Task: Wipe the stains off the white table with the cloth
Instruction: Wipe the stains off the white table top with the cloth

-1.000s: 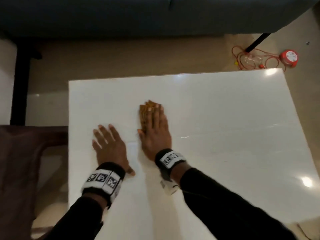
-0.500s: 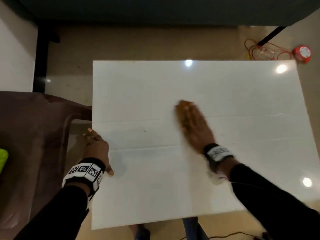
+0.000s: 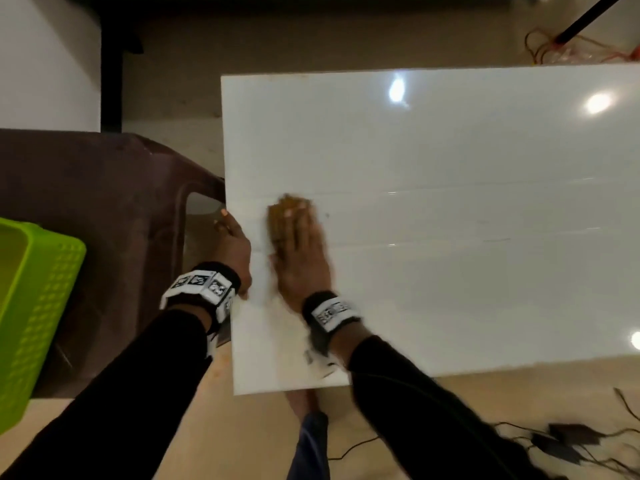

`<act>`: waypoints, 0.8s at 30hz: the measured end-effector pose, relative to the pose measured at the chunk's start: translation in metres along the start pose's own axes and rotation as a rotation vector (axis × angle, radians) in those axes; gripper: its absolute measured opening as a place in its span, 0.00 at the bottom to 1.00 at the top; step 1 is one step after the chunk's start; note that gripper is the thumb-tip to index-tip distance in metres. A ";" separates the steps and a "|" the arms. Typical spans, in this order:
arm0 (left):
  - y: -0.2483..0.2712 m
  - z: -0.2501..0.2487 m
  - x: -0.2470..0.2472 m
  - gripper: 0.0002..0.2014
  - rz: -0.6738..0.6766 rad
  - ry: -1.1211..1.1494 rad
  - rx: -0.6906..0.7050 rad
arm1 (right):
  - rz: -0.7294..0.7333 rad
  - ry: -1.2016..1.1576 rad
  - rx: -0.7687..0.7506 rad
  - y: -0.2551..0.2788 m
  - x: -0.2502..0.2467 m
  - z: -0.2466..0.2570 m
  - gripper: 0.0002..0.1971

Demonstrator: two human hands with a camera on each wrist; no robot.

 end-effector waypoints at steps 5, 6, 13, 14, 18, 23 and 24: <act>0.020 0.021 0.039 0.62 -0.021 0.100 0.001 | 0.136 0.028 -0.222 0.037 0.023 0.036 0.40; 0.025 0.023 0.049 0.63 -0.015 0.093 -0.005 | 0.104 0.028 -0.228 0.048 0.014 0.016 0.40; 0.032 0.011 0.066 0.57 0.017 0.026 0.017 | -0.113 0.164 0.322 0.174 -0.117 -0.245 0.38; 0.031 0.012 0.065 0.54 0.017 -0.002 0.005 | -0.144 0.126 0.474 0.196 -0.124 -0.272 0.40; 0.028 0.015 0.059 0.47 -0.004 0.051 -0.006 | -0.249 0.034 0.745 0.198 -0.109 -0.265 0.44; 0.027 0.017 0.061 0.58 -0.038 0.046 -0.020 | -0.157 0.058 0.178 0.123 -0.020 -0.050 0.39; 0.030 0.020 0.061 0.57 -0.034 0.081 -0.034 | -0.070 0.032 0.049 0.119 0.006 0.001 0.40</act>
Point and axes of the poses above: each hand's wrist, its own y-axis away from the middle knuckle, its own x-axis out of the palm, z = x × y, the point moved 8 cm from there along -y, towards the middle knuckle, and after that the axes turned 10 degrees about -x, right-handed, at the moved point
